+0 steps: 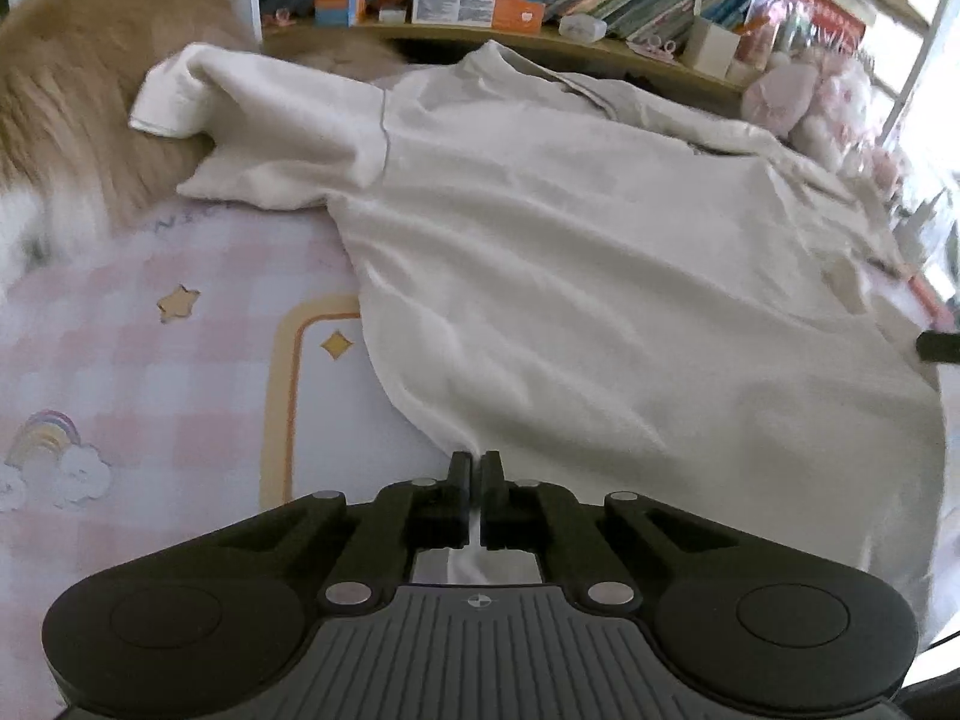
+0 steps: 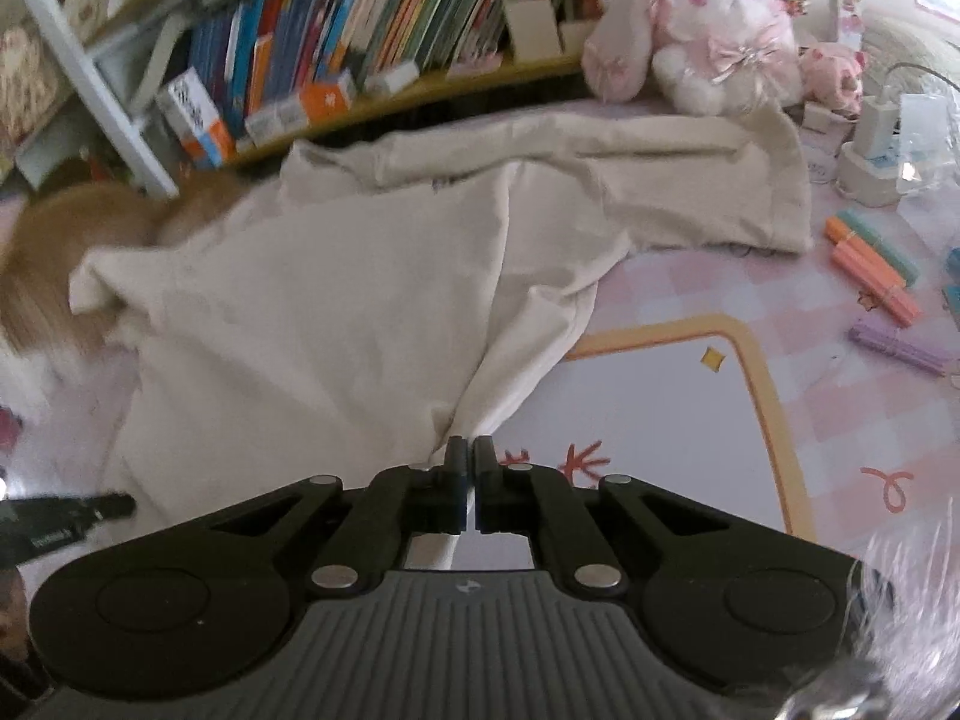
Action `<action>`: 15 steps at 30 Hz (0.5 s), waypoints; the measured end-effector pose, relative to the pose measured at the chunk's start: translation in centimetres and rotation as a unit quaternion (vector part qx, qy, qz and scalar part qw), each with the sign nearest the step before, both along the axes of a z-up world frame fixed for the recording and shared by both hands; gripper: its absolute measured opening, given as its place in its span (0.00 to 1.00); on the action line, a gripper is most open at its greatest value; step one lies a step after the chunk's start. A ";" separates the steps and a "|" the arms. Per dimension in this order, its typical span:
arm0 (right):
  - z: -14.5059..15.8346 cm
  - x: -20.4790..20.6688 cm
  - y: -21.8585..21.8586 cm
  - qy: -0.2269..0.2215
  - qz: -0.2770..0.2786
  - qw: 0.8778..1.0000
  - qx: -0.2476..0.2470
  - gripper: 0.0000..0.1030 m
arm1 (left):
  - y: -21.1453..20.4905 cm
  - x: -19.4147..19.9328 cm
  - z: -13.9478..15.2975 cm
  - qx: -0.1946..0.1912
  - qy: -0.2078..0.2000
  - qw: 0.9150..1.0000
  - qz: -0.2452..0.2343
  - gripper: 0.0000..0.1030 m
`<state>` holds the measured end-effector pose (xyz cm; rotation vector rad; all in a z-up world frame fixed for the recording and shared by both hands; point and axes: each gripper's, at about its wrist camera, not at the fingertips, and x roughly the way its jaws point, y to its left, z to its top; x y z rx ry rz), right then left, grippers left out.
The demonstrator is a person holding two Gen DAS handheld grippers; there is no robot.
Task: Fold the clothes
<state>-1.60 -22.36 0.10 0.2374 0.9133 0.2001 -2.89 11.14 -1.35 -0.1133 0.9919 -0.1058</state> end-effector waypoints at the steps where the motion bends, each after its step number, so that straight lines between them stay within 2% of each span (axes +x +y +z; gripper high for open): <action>1: 0.3 0.1 -0.3 -0.005 -0.009 1.000 -0.002 0.02 | 0.4 0.2 0.6 -0.006 -0.009 1.000 0.008 0.01; 4: 1.7 0.3 -1.6 -0.031 -0.049 0.998 -0.003 0.02 | 2.8 1.0 3.4 -0.024 -0.047 0.997 0.048 0.01; 7: 3.3 0.9 -3.2 -0.063 -0.084 0.994 -0.012 0.02 | 4.7 2.0 5.4 -0.010 -0.080 0.994 0.071 0.01; 12: 4.6 2.3 -4.7 -0.099 -0.124 0.987 -0.040 0.02 | 6.6 4.0 5.5 0.020 -0.092 0.989 0.113 0.01; 15: 4.2 2.9 -5.4 -0.095 -0.127 0.986 -0.042 0.03 | 6.9 4.6 4.4 0.024 -0.087 0.989 0.118 0.02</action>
